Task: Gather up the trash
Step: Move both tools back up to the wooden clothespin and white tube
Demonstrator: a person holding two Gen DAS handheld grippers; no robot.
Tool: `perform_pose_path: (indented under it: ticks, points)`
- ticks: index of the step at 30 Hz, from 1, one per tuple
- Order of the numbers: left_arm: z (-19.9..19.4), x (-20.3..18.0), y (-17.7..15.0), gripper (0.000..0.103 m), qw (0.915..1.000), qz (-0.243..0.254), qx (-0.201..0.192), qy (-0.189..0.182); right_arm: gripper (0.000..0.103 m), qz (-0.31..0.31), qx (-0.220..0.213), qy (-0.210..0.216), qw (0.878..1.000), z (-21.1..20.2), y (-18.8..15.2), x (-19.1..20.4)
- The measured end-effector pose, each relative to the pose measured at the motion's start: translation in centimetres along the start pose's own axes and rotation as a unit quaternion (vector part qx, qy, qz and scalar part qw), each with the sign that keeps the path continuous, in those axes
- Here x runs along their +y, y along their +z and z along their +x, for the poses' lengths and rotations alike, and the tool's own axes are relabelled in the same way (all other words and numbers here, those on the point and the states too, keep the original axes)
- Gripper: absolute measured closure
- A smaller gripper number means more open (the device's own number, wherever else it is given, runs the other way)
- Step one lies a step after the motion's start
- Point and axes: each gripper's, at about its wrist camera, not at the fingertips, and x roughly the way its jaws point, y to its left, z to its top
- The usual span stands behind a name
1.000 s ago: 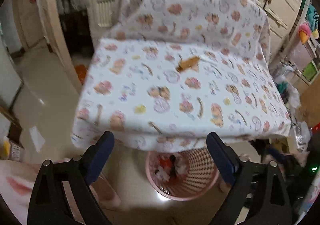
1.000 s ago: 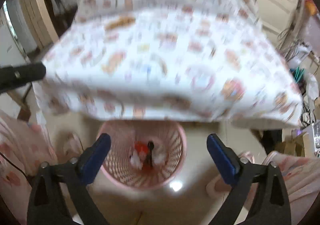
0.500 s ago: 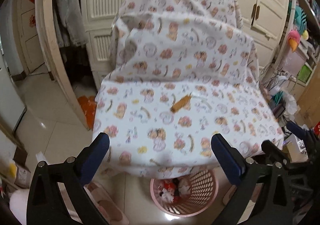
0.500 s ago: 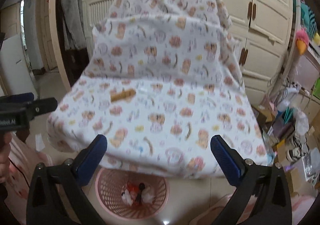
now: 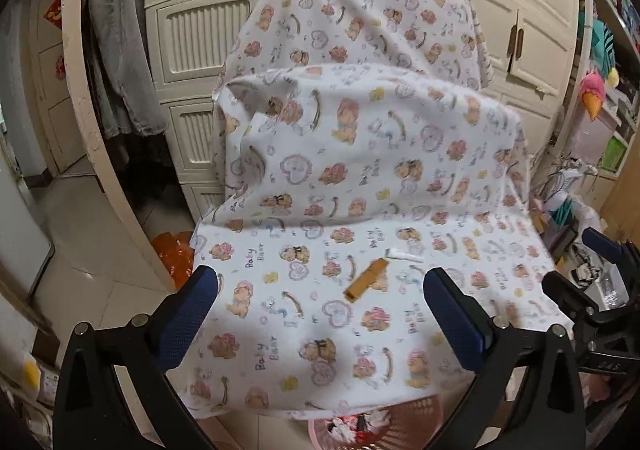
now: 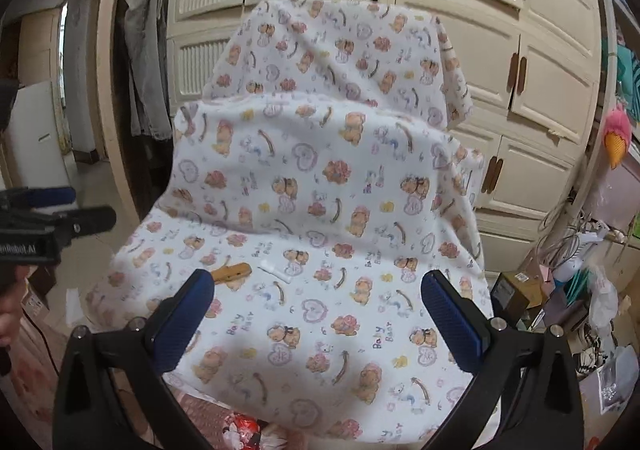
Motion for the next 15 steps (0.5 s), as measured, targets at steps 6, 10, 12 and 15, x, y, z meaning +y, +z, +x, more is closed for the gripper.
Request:
perform_pose_path:
  ticks: [6, 10, 12, 15]
  points:
    - [4.8, 0.2, -2.3, 0.003, 0.9981, 0.003, 0.060, 0.014, 0.000, 0.012, 0.051, -0.030, 0.998, 4.5, -3.2, -0.8]
    - [6.0, 0.0, -2.7, 0.003, 0.9968, 0.001, 0.079, 0.004, 0.000, 0.013, 0.058, -0.025, 0.998, 5.3, -3.2, -1.1]
    - [6.7, 0.2, -2.8, 0.003, 0.9960, -0.008, 0.089, -0.002, 0.000, 0.020, 0.065, -0.016, 0.998, 5.6, -3.1, -1.3]
    - [7.6, 0.3, -2.7, 0.003, 0.9945, -0.017, 0.102, -0.015, 0.000, 0.025, 0.076, -0.015, 0.997, 6.2, -3.2, -1.4]
